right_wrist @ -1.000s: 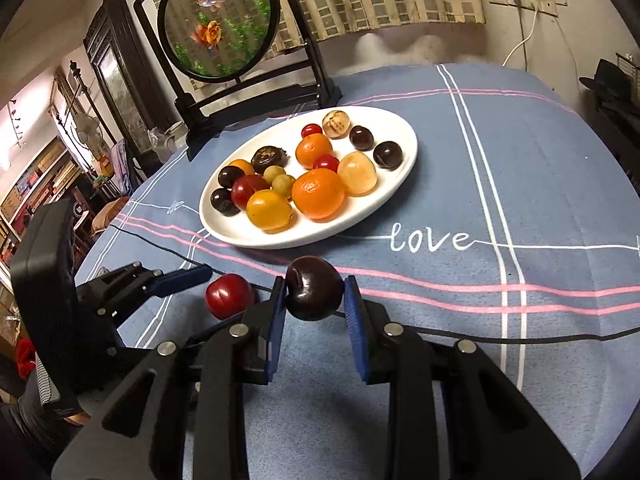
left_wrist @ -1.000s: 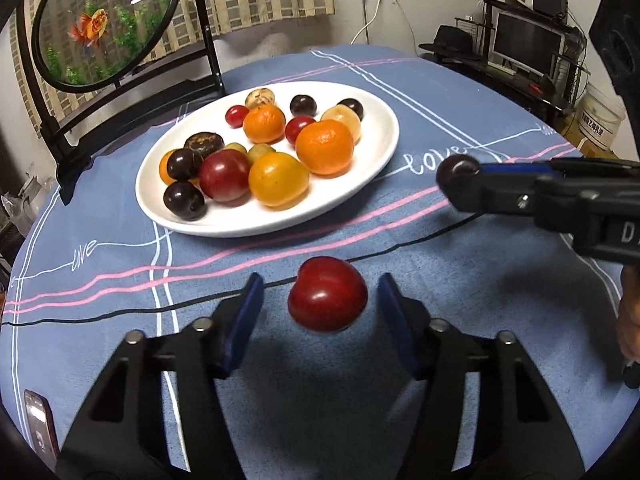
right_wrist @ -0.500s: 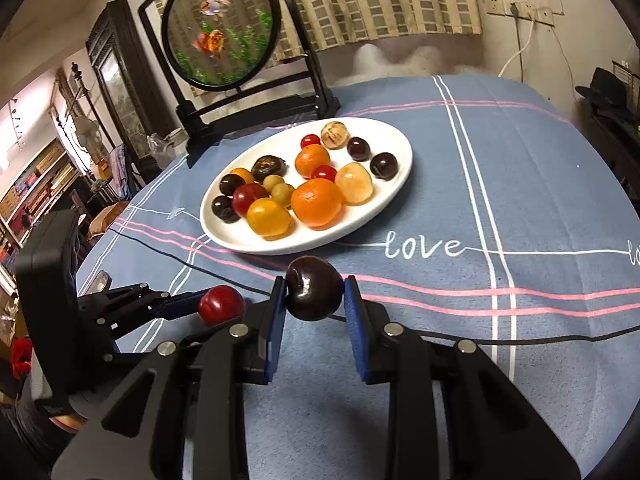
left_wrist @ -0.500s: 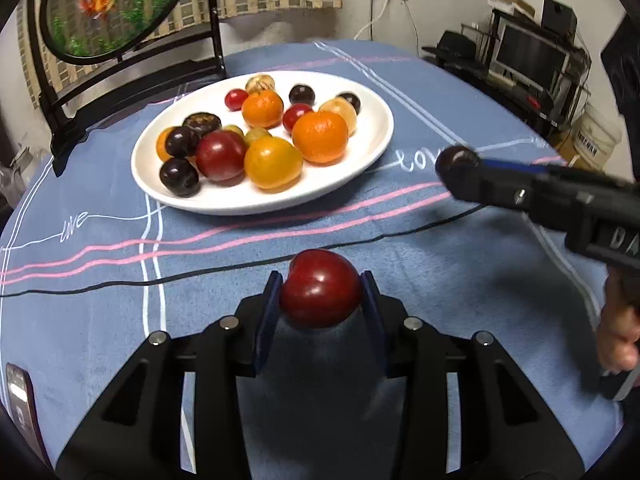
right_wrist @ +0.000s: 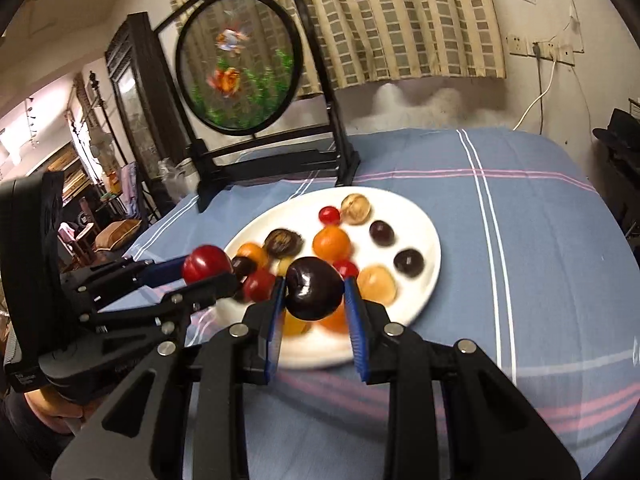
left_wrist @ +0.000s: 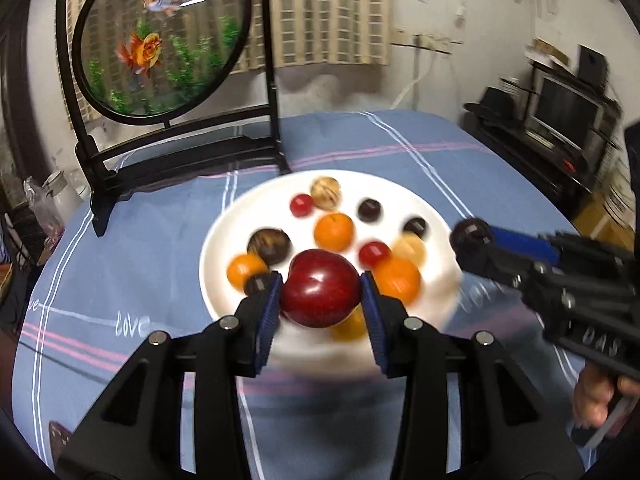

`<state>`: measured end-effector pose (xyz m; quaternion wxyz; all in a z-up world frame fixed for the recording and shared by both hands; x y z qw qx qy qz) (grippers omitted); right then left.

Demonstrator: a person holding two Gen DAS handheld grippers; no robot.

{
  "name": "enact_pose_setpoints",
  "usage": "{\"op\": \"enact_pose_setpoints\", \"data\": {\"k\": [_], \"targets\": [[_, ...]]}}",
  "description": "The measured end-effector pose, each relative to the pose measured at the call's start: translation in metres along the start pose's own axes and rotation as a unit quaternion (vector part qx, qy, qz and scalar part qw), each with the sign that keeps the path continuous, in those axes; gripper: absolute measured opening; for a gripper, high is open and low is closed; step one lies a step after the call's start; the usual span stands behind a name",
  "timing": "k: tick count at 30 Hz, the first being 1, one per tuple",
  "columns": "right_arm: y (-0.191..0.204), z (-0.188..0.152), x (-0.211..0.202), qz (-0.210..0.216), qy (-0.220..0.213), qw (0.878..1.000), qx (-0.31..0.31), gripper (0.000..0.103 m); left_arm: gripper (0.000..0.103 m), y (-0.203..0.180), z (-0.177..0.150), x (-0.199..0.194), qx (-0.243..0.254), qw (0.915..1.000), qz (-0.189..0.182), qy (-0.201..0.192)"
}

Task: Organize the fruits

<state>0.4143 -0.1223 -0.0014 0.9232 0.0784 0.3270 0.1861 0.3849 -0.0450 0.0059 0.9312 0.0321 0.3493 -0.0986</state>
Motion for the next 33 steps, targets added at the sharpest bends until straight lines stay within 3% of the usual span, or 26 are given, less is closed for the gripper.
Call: {"op": "enact_pose_setpoints", "data": {"k": [5,10,12,13,14,17,20,24,28,33], "targets": [[-0.010,0.012,0.045,-0.012,0.019,1.000,-0.006,0.030,0.040,0.020,0.022,0.038,-0.026,0.9994,0.011,0.020],[-0.012,0.013,0.064,-0.022,0.030,0.999,-0.019,0.033,0.043,0.037,0.025,0.055,-0.051,0.9981,0.013,0.031],[-0.009,0.012,0.061,-0.025,0.029,0.999,-0.025,0.040,0.066,0.038,0.023,0.049,-0.047,0.9981,0.034,0.019],[-0.006,0.011,0.056,-0.020,0.033,0.999,-0.029,0.041,0.078,0.038,0.024,0.044,-0.046,0.9980,0.042,0.011],[-0.004,0.011,0.051,-0.018,0.033,0.999,-0.033,0.042,0.083,0.038,0.023,0.037,-0.045,0.9978,0.048,0.001],[0.005,0.003,0.023,-0.021,0.020,0.999,-0.045,0.063,0.093,0.035,0.019,0.009,-0.037,0.9978,0.053,-0.010],[0.015,-0.013,-0.013,-0.010,0.010,0.998,-0.059,0.063,0.100,0.032,0.003,-0.026,-0.036,0.9978,0.049,-0.025],[0.027,-0.047,-0.056,-0.017,0.009,0.996,-0.087,0.072,0.101,0.026,-0.032,-0.065,-0.041,0.9983,0.033,-0.028],[0.038,-0.092,-0.090,-0.027,-0.004,0.992,-0.124,0.072,0.101,0.022,-0.073,-0.098,-0.045,0.9979,0.030,-0.035],[0.042,-0.127,-0.103,-0.043,0.008,0.989,-0.141,0.072,0.101,0.013,-0.108,-0.116,-0.021,0.9983,0.040,-0.035]]}}
Point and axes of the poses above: each gripper's, at about its wrist camera, not at the fingertips, and x roughly the way its jaws point, y to its left, z to its top, the point moved 3 cm from there along x, roughly the way its jaws point, and after that the axes turned 3 degrees about -z, right-handed, at the moved point
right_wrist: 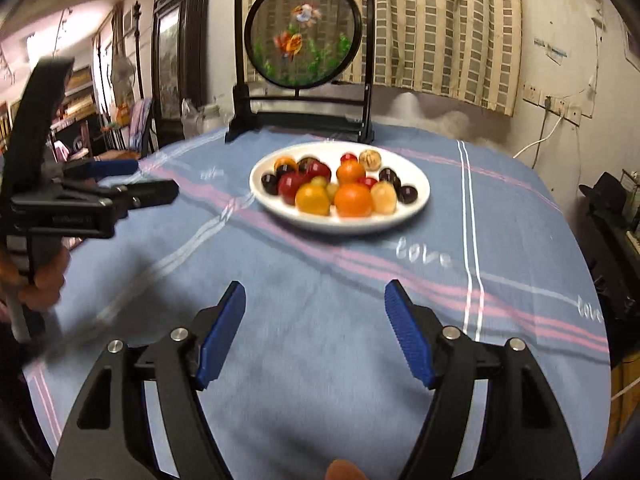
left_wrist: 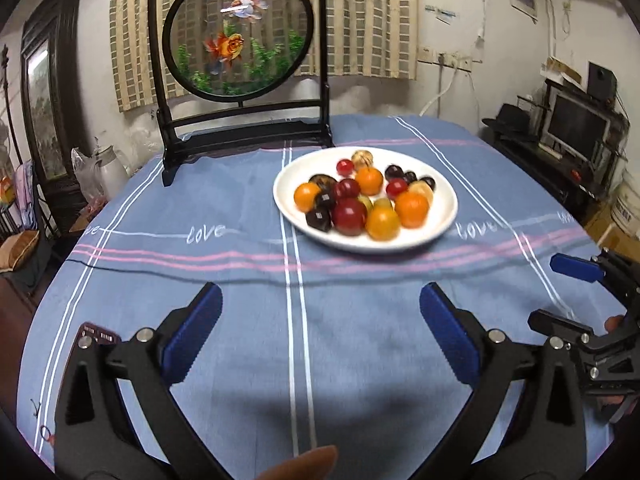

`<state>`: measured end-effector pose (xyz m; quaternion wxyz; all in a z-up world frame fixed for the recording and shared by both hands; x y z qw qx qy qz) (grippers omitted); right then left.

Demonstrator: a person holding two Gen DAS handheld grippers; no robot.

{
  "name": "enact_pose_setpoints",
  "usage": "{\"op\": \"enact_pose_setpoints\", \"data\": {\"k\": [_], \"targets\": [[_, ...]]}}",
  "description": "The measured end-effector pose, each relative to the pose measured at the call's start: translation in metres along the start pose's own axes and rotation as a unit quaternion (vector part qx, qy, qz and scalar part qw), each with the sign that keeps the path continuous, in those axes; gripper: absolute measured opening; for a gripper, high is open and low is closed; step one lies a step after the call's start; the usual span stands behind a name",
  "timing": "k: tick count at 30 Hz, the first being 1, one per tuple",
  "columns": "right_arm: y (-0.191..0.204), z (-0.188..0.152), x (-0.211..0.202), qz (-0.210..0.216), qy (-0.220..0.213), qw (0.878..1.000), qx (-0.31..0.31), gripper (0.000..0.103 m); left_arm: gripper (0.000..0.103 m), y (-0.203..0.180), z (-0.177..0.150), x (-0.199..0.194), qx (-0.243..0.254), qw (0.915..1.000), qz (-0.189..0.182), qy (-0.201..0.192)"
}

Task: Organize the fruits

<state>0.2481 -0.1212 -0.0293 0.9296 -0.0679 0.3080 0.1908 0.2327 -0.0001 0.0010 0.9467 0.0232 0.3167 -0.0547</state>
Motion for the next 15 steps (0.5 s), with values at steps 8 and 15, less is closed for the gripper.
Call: {"op": "enact_pose_setpoints", "data": {"k": [8,15], "targets": [[-0.002,-0.008,0.000,-0.006,0.009,1.000,0.017,0.072,0.101,-0.021,-0.025,-0.010,0.038,0.9991,-0.015,-0.010],[-0.001,-0.010,0.002,-0.011,0.016,1.000,0.017,0.072,0.101,-0.023,-0.031,-0.004,0.038,0.9991,-0.019,-0.001]]}}
Point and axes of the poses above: each gripper's, at about its wrist camera, not at the fingertips, and x roughly the way its jaws point, y to its left, z to its top, the point moved 3 cm from there along x, roughly the way its jaws point, and after that the axes turned 3 degrees about -z, right-handed, at the moved point
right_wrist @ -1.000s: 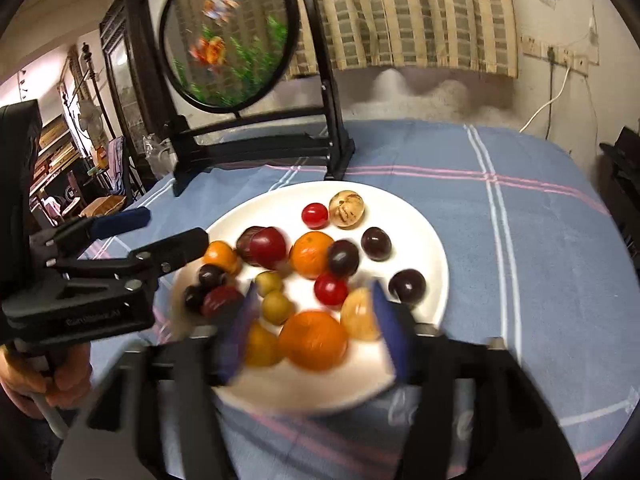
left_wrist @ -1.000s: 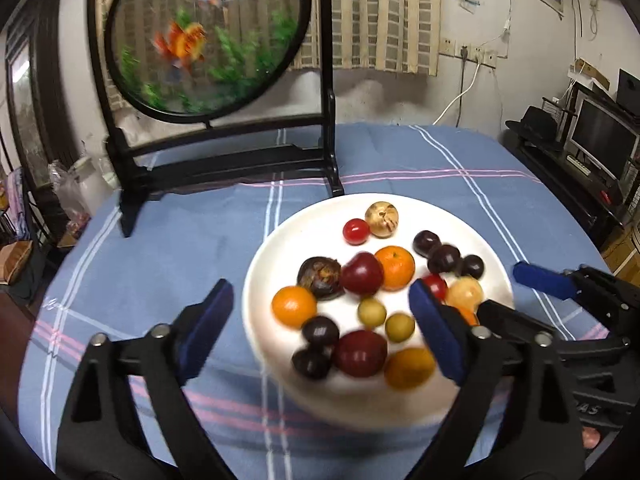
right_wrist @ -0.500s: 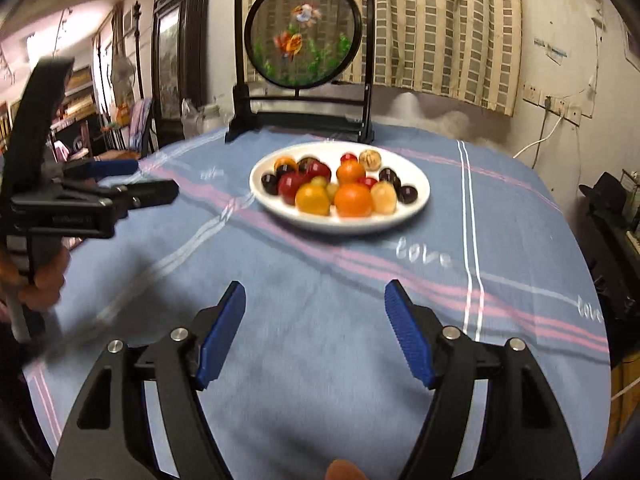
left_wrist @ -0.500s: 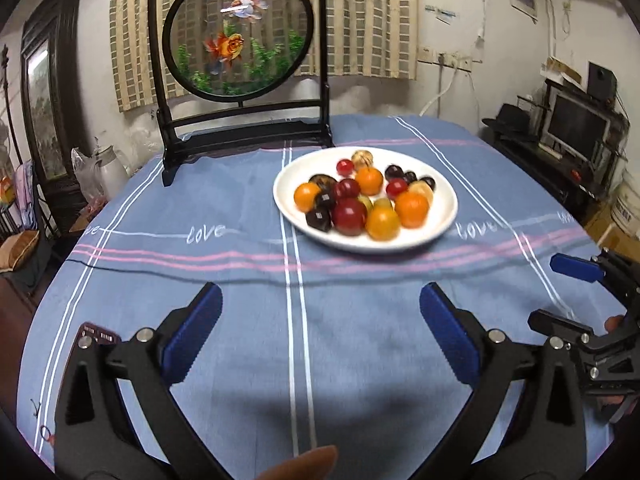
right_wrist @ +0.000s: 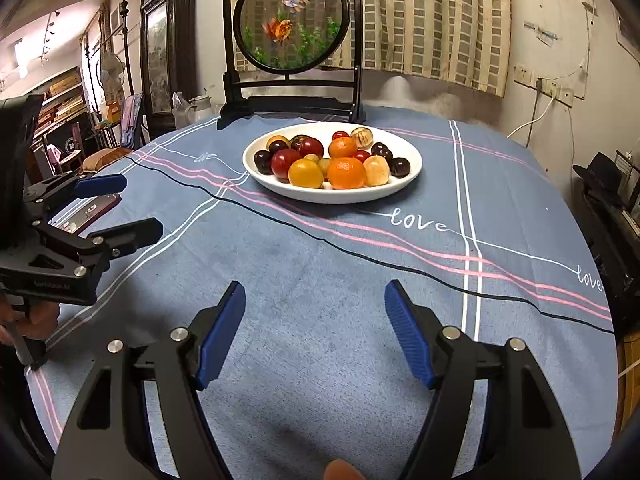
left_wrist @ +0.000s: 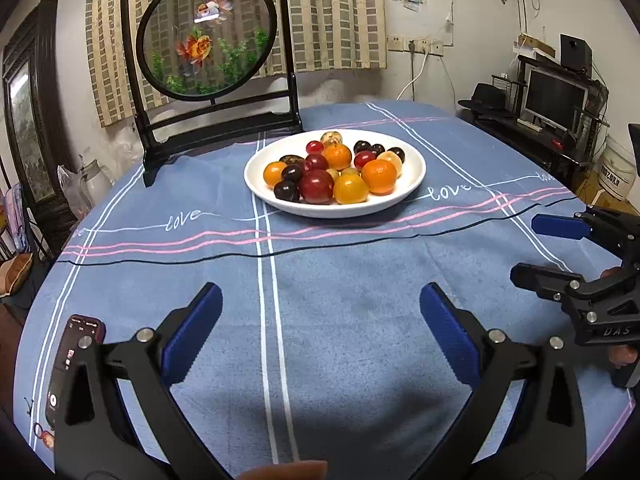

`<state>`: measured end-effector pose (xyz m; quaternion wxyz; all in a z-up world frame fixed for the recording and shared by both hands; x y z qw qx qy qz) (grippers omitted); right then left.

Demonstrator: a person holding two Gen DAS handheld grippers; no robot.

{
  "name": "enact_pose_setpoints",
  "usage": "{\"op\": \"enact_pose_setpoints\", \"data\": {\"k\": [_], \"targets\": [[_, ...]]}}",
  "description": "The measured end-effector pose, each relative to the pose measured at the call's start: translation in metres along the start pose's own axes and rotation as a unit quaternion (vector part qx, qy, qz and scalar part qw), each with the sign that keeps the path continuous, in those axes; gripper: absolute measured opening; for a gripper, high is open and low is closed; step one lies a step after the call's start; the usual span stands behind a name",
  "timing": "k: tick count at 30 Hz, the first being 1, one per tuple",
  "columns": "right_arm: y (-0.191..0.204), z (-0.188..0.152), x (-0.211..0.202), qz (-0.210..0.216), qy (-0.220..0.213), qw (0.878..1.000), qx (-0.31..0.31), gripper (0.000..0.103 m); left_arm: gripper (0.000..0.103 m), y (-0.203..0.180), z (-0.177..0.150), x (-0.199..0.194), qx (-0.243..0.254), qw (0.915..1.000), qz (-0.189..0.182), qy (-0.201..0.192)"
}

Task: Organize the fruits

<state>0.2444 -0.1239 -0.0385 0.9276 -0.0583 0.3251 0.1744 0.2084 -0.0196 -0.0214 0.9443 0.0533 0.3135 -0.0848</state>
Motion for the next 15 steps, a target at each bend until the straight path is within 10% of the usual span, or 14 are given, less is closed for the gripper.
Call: {"op": "enact_pose_setpoints", "data": {"k": [15], "targets": [[-0.0009,-0.0003,-0.0001,0.002,-0.002,1.000,0.005,0.072,0.101,-0.0002,-0.0017,0.0021,-0.004,1.0000,-0.005,0.002]]}}
Point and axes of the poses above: each gripper's, at about its wrist camera, not at the fingertips, and x roughly the way its jaws point, y to its left, z to its top, the point moved 3 cm from there along x, roughly the way its jaws point, and after that the axes turned 3 degrees about -z, right-handed, at the moved point
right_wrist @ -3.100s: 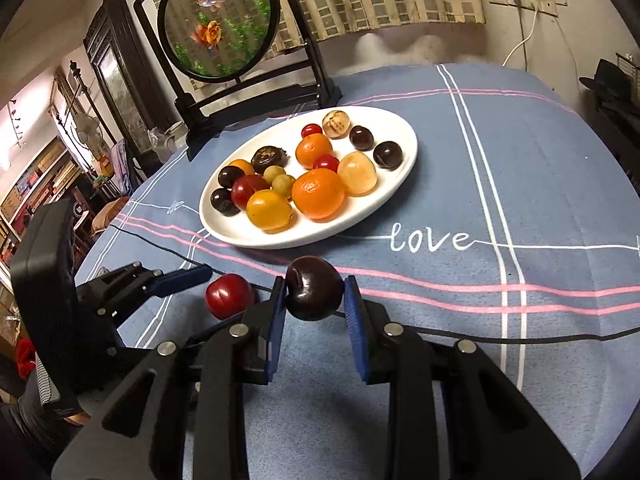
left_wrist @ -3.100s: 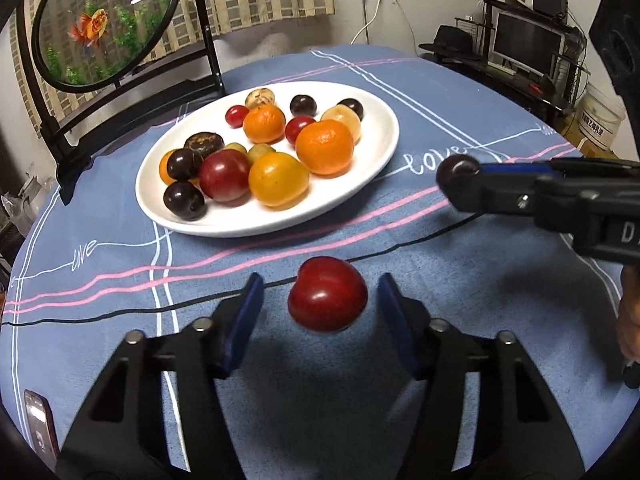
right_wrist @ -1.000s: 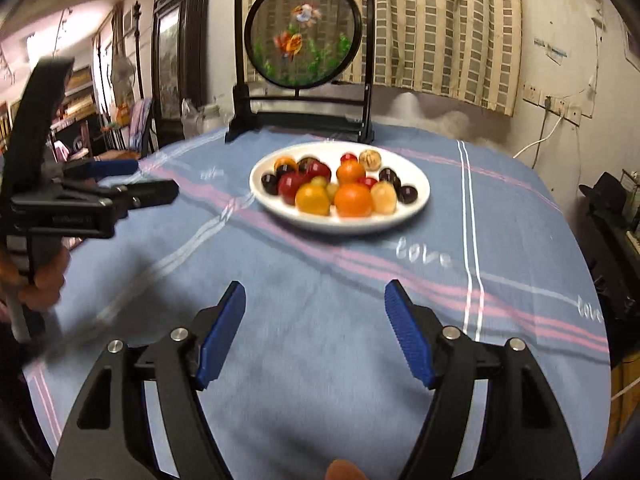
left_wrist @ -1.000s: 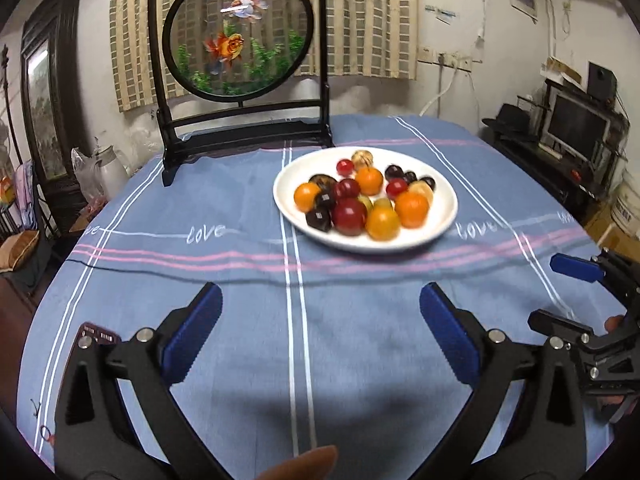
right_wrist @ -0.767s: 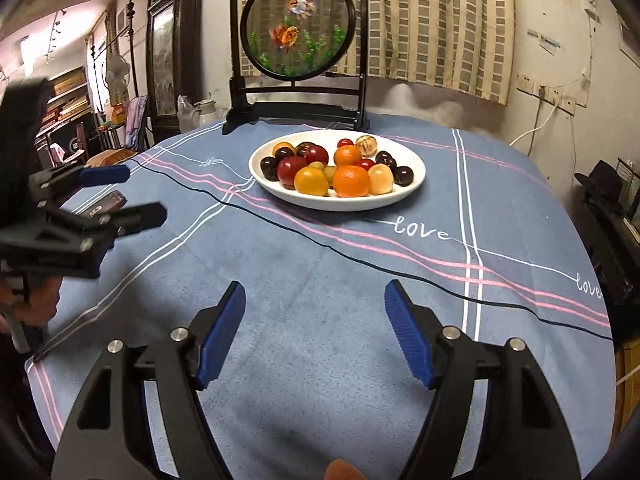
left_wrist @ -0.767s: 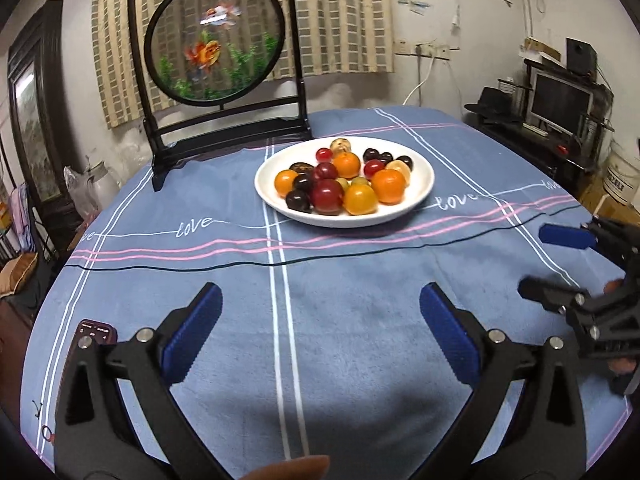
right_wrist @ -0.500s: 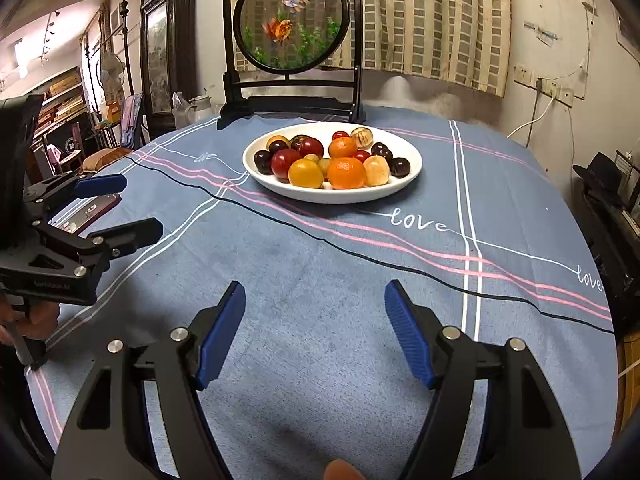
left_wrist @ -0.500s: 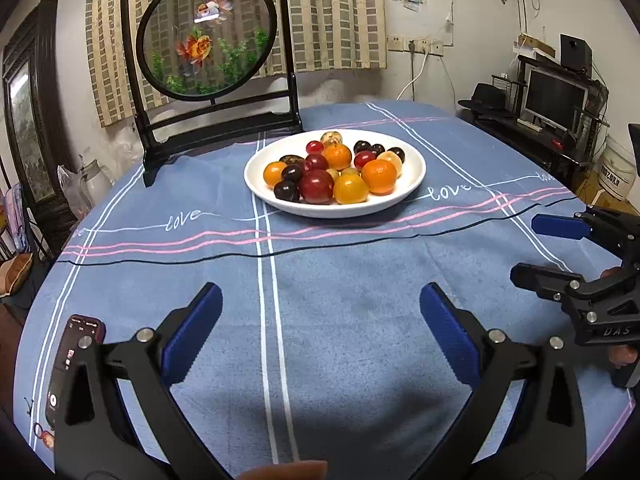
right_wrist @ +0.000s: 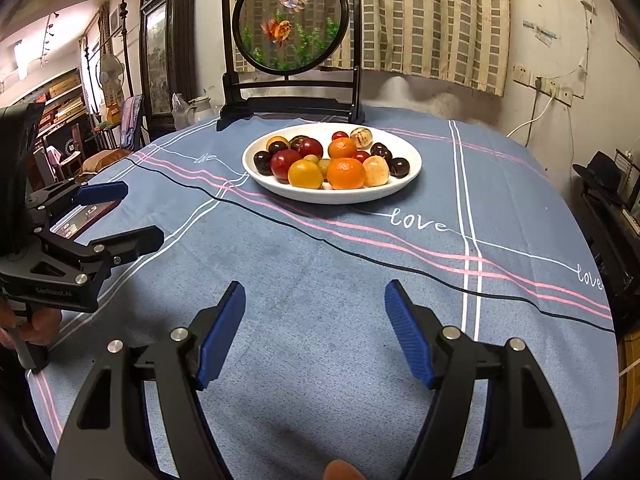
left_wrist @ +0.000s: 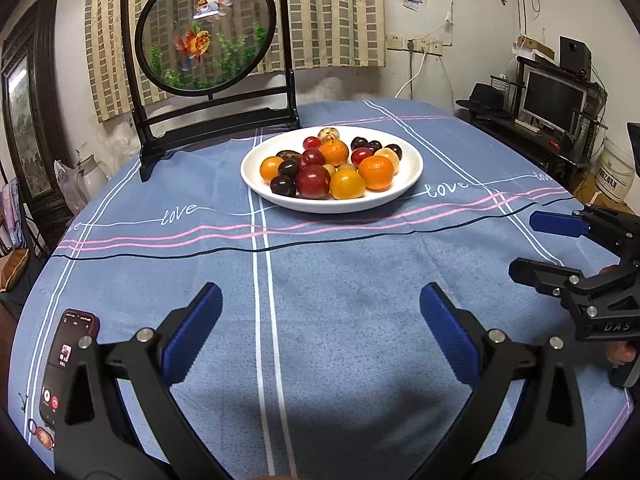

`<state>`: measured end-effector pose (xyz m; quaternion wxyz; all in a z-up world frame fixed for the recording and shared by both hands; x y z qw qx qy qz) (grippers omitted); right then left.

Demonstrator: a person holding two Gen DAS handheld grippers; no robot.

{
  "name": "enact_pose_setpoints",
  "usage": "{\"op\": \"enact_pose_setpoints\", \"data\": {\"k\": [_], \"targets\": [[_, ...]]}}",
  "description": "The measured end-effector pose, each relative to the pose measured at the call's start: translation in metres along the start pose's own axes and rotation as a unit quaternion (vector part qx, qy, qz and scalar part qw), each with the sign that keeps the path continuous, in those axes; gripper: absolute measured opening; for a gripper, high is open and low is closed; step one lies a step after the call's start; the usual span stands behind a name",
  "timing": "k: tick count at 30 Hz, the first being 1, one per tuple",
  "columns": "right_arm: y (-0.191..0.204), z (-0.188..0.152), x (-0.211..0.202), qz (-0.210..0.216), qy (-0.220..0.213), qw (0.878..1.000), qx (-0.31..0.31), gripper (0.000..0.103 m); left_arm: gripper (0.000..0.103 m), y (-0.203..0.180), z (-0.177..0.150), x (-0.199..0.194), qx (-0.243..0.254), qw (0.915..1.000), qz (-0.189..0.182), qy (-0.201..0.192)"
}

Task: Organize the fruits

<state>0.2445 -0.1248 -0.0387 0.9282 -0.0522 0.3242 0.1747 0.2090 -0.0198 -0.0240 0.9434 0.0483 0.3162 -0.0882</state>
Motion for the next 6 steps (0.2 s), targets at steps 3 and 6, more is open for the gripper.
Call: {"op": "enact_pose_setpoints", "data": {"k": [3,6], "targets": [[-0.0001,0.0000,-0.0009,0.002,-0.001,1.000,0.002,0.072,0.101,-0.0005,-0.0002,-0.0006,-0.001,1.0000,0.003,-0.002],[0.0000,-0.0001,-0.0007,0.002,0.000,1.000,0.001,0.072,0.101,0.0005,-0.0005,0.0006,-0.003,1.0000,0.005,-0.001]]}}
Point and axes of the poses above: each gripper's, at about its wrist camera, not at the fingertips, and x roughly the way its jaws point, y to its left, z to its top, the point moved 3 cm from there along x, roughly the way its jaws point, and after that the axes turned 3 degrees about -z, right-handed, at the moved point
